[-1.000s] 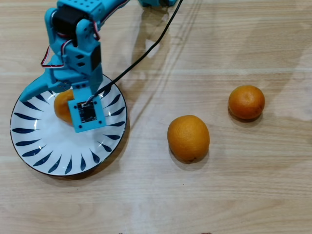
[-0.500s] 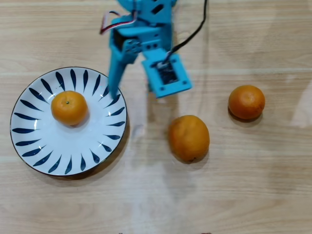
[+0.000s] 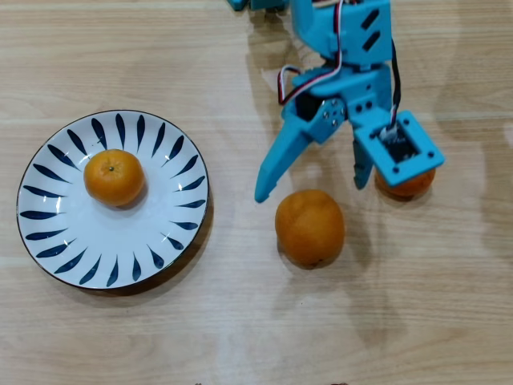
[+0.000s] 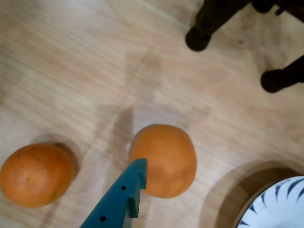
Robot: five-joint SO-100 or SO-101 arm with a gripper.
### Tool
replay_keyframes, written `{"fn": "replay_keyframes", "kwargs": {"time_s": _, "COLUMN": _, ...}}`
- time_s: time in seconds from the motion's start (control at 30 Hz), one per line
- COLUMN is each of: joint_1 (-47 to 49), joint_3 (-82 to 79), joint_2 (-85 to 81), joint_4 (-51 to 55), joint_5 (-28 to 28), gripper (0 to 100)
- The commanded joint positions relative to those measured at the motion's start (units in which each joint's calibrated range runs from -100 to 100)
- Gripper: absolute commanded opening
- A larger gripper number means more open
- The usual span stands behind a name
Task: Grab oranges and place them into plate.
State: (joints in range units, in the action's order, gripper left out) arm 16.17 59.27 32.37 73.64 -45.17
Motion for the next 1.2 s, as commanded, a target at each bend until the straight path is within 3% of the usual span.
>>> {"fn": "replay_keyframes", "kwargs": {"time_s": 0.0, "joint_1": 0.28, "joint_3": -8.53, "joint_2": -0.84, "joint_4": -6.91, "joint_5": -0.36, "gripper": 50}}
{"fn": "replay_keyframes", "kwargs": {"time_s": 0.3, "joint_1": -0.04, "joint_3": -26.0, "joint_2": -0.34, "joint_4": -21.34, "joint_5": -2.19, "gripper": 50}}
{"fn": "replay_keyframes", "kwargs": {"time_s": 0.6, "joint_1": 1.01, "joint_3": -29.53, "joint_2": 4.31, "joint_4": -22.03, "joint_5": -6.52, "gripper": 50}}
{"fn": "replay_keyframes", "kwargs": {"time_s": 1.0, "joint_1": 1.25, "joint_3": -29.44, "joint_2": 5.75, "joint_4": -23.84, "joint_5": -6.73, "gripper": 49}}
{"fn": "replay_keyframes", "kwargs": {"time_s": 1.17, "joint_1": 1.57, "joint_3": -29.53, "joint_2": 5.83, "joint_4": -26.24, "joint_5": -6.73, "gripper": 42}}
